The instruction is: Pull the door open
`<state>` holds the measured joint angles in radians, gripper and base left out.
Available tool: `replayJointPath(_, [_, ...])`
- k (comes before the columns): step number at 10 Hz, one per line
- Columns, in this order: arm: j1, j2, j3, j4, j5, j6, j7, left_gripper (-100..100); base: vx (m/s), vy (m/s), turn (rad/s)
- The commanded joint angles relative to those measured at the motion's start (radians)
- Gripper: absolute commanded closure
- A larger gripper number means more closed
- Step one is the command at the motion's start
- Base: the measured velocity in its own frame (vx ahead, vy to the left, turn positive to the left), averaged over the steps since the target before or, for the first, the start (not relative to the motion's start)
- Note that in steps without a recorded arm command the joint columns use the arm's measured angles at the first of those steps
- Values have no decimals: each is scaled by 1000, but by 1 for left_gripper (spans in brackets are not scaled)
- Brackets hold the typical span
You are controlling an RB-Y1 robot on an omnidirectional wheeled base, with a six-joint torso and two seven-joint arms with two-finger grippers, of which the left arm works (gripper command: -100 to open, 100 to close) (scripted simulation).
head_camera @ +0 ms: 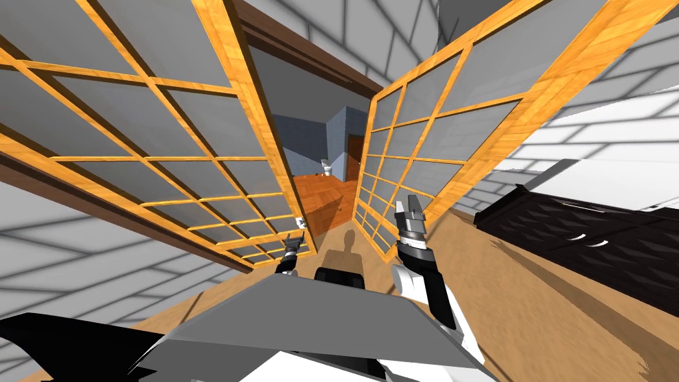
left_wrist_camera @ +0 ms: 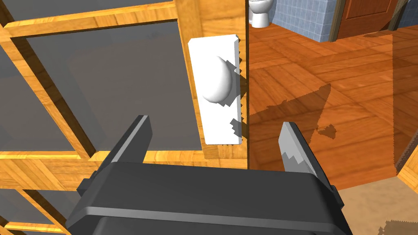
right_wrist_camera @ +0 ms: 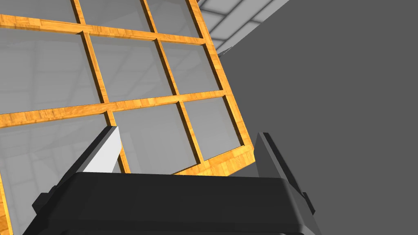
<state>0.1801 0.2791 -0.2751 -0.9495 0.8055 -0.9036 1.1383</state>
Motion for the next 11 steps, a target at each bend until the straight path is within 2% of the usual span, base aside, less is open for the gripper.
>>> replayJointPath(1, [3, 0, -9, -7, 18, 0, 46, -100, -54, 7, -39])
replayJointPath(3, [5, -1, -17, -12, 32, -1, 80, -100, -43, 8, -23])
replayJointPath(4, [4, -1, -14, -10, 28, -1, 68, -100, -17, 5, -4])
replayJointPath(5, [20, -12, -8, -23, 43, -13, 54, -100, 62, 14, -181])
replayJointPath(7, [51, -32, 5, -46, 71, -36, 20, -100, 142, 32, -336])
replayJointPath(9, [88, -56, 21, -74, 104, -64, -20, -100, 192, 92, -296])
replayJointPath(11, [115, -74, 32, -95, 128, -84, -50, -100, 86, 121, -254])
